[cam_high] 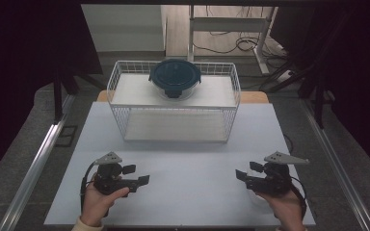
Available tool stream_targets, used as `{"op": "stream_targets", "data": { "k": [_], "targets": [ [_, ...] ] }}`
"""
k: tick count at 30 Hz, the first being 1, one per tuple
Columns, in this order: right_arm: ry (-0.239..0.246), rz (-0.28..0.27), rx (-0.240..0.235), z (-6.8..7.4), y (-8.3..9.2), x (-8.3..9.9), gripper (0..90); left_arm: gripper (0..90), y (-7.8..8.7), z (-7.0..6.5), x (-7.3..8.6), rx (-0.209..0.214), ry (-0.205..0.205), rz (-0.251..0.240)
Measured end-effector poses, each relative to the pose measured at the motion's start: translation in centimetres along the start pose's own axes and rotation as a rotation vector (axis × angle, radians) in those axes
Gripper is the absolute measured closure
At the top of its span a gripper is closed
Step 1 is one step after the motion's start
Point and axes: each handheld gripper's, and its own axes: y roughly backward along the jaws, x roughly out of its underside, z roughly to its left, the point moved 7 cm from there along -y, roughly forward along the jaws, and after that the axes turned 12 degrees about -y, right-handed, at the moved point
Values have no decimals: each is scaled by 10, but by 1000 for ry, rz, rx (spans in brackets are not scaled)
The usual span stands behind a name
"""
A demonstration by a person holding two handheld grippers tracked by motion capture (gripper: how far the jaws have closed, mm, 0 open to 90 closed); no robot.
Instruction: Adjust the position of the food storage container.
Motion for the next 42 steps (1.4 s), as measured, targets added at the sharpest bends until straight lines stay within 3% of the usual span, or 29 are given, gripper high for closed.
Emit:
{"op": "stream_targets", "data": {
  "k": [2,5,9,14,17,19,21,27,30,32,33,34,35,37,42],
  "targets": [
    [-8,3,11,-5,1,0,380,250,0,-1,0,0,-3,2],
    [-42,-11,70,-25,11,-1,481,249,-4,-5,0,15,-3,14],
    [-44,-22,96,-36,18,-1,537,248,-5,-5,1,15,2,25],
    [-71,-12,200,-64,25,3,664,245,-4,-2,2,10,22,34],
    [-74,-11,216,-70,28,4,711,245,-2,-3,1,6,22,32],
    [-68,-6,269,-80,32,6,808,244,-2,-4,2,10,23,36],
    [-51,9,319,-86,35,8,847,241,-2,-4,2,12,27,40],
    [-63,18,391,-100,46,12,890,240,-1,-3,3,18,34,40],
    [-67,43,472,-115,52,16,891,240,0,-2,2,18,39,39],
    [-71,54,475,-117,52,18,891,240,1,0,3,15,43,39],
    [-78,100,475,-122,51,24,891,239,1,0,3,10,44,39],
    [-78,100,475,-122,51,24,891,238,1,0,3,10,44,39],
    [-73,150,489,-127,48,30,890,238,2,1,3,8,44,39],
    [-68,194,513,-133,43,36,890,237,2,1,3,4,44,41],
    [-75,233,484,-134,37,43,891,235,2,3,4,1,47,42]
  ]
}}
